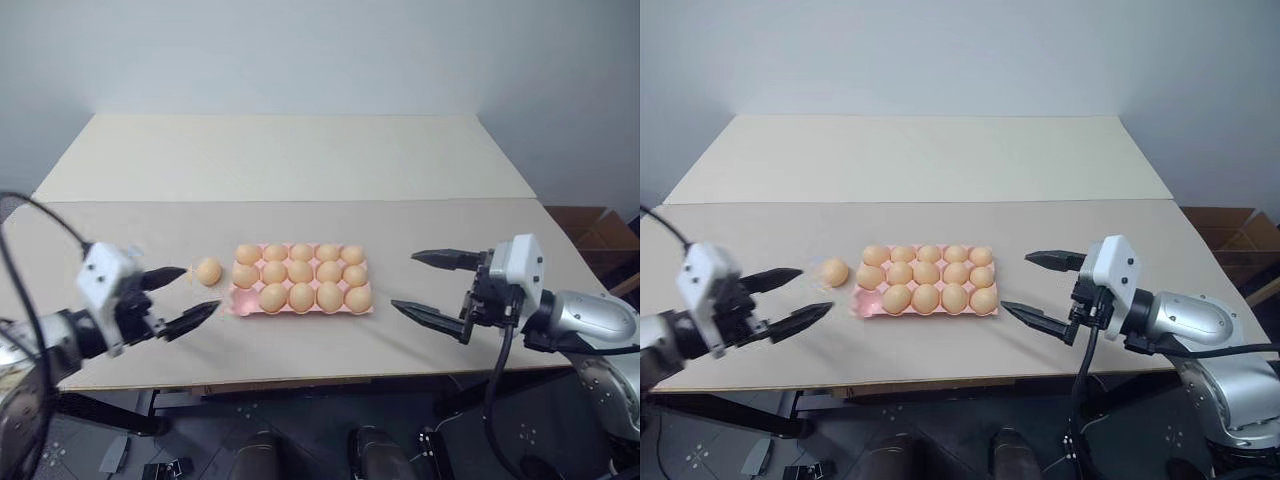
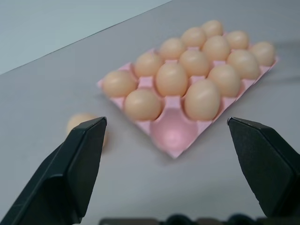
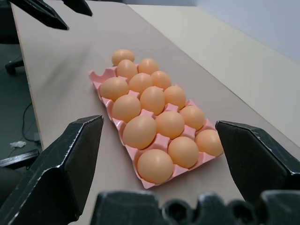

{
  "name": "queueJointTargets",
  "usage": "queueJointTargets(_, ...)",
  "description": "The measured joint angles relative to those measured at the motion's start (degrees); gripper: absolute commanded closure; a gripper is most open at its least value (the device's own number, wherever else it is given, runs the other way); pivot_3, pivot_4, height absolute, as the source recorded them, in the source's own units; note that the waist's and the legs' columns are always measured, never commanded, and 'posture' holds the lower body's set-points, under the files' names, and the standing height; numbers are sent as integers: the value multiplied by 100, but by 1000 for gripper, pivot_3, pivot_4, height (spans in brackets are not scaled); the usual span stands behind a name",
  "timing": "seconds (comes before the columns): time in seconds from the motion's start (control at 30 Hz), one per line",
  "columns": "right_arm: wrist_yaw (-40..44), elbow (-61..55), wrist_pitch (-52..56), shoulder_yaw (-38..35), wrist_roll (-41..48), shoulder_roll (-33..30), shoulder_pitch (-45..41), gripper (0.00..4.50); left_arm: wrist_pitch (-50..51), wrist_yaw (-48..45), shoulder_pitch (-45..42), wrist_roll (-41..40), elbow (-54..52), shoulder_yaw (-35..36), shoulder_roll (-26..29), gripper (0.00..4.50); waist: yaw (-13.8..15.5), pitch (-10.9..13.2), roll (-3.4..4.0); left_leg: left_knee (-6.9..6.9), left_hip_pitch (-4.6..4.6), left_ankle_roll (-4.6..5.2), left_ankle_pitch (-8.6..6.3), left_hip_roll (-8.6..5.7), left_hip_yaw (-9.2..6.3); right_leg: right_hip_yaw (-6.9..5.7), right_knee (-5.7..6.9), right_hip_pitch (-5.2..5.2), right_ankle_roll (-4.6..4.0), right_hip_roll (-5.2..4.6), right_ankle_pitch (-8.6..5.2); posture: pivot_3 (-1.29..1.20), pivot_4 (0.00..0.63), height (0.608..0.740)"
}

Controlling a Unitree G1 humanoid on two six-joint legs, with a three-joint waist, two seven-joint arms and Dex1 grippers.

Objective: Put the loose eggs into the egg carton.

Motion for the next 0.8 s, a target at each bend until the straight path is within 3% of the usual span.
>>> queueJointTargets(0.17, 268, 209, -48, -38, 5, -75, 59, 0, -536, -228, 709, 101, 263, 673, -379, 12, 40, 0, 0, 0, -1, 0, 0, 1, 4, 1, -3, 0, 8, -8, -5, 0, 150, 740)
queueJointTargets(0.5, 399, 375, -163, -42, -7, -103, 5, 0, -684, 124, 1070, 59, 134, 736, -794, 12, 74, 0, -1, 0, 0, -1, 0, 5, 6, 0, -1, -1, 8, -2, -5, 0, 150, 740)
queueJointTargets(0.63, 391, 426, -183, -34, -18, -109, -120, 0, -272, 661, 417, -19, 157, 379, -656, 12, 101, 0, -1, 0, 1, -1, 0, 2, 2, -3, 3, 2, 10, -2, -4, 0, 150, 740)
queueJointTargets(0.8, 334, 438, -213, -1, -29, -103, -196, 0, 395, 1858, -1015, 236, 571, -728, -845, 12, 84, -1, -3, 1, 1, 0, 1, -3, 1, 0, 0, 8, 42, -1, 31, 0, 150, 740)
